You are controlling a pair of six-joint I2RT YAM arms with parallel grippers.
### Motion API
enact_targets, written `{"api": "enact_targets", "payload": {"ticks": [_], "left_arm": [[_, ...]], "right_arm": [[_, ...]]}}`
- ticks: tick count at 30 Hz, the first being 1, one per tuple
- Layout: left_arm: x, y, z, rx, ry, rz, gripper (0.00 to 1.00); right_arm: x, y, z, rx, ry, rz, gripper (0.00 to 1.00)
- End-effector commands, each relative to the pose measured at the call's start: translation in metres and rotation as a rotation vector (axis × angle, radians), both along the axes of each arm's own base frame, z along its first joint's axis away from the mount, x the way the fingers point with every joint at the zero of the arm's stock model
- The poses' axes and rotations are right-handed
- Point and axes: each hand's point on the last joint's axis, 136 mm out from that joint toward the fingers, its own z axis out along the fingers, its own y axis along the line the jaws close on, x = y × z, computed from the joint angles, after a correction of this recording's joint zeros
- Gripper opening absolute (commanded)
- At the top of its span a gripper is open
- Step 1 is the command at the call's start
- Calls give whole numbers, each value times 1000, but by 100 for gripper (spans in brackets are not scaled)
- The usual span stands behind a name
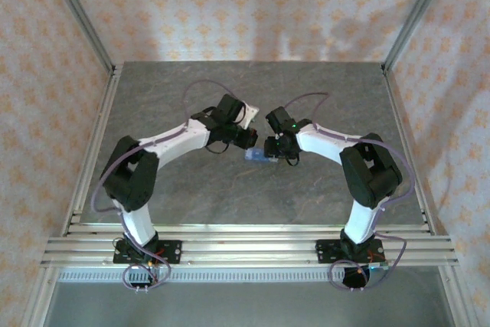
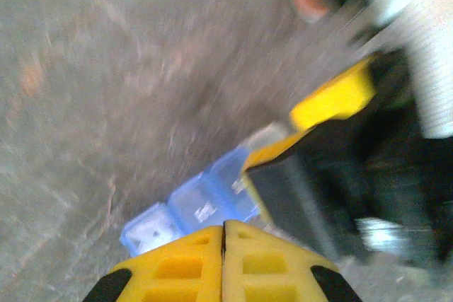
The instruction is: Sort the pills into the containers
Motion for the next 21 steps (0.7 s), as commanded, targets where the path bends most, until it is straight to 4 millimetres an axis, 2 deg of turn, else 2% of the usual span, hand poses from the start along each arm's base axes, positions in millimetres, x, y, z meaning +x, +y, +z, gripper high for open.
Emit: {"api": "enact_targets", "payload": {"ticks": [1,5,8,13,16,18,19,20,21], "left_arm": [[20,-1,66,-128,-191,89,10],[24,17,110,-160,-351,167,17],[22,40,130,-133,-461,231,22],[18,83,147,-89,-616,352,36],[14,106,151,-58,-674,404,45],[11,122,152,-26,-696,437,59],[11,129,152,-12,-704,455,74],[10,136,152,3,-713,476,99],[9,144,152,16,-725,503,100]], "right_arm": [[-8,-13,-13,-69,61,-6,55],[-2,-8,4,-46,31,0,55],[6,-3,26,-19,-10,0,55],[20,5,79,42,-111,4,56],[24,4,114,72,-186,3,57],[27,-5,137,97,-239,-17,58],[27,-9,146,114,-259,-28,62],[29,-16,157,137,-284,-46,66],[30,-25,167,158,-308,-68,71]]}}
